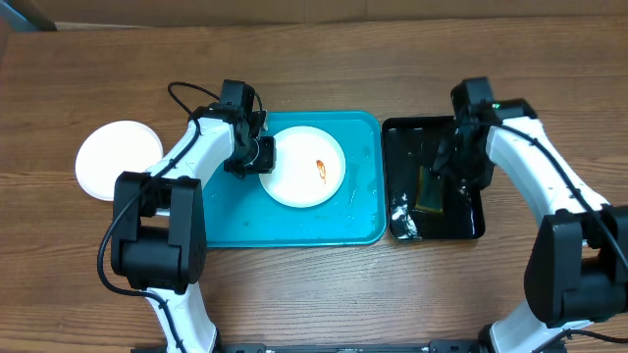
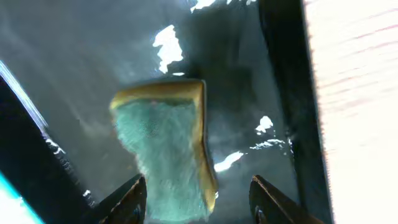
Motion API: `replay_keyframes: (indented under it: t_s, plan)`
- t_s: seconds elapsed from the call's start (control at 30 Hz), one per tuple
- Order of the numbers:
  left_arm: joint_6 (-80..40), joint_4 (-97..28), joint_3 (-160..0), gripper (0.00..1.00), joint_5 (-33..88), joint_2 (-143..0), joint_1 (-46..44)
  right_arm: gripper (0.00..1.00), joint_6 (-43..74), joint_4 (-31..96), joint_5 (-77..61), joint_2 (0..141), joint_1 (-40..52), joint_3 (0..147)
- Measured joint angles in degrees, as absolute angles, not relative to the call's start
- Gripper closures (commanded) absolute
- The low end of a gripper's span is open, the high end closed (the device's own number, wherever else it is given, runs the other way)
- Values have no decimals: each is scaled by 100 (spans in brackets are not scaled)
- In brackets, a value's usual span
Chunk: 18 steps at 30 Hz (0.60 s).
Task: Clean dirty plates on tray and stack at the side
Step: 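Dip and squeeze the sponge in the water with the right gripper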
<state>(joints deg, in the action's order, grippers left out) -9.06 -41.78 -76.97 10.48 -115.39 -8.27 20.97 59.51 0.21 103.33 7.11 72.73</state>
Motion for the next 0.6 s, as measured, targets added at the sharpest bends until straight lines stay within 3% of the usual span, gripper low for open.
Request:
replay_keyframes:
  t_s: [0.3,0.6]
  plan:
    - [-906,-4195,-7699,67,1050,-11539,-829,31,1640,3944,-454,10213,727,5852]
    - [-906,-4202,-7699,67,1048,-11539,-829,31,1433,5349,-655,10313,727,6613]
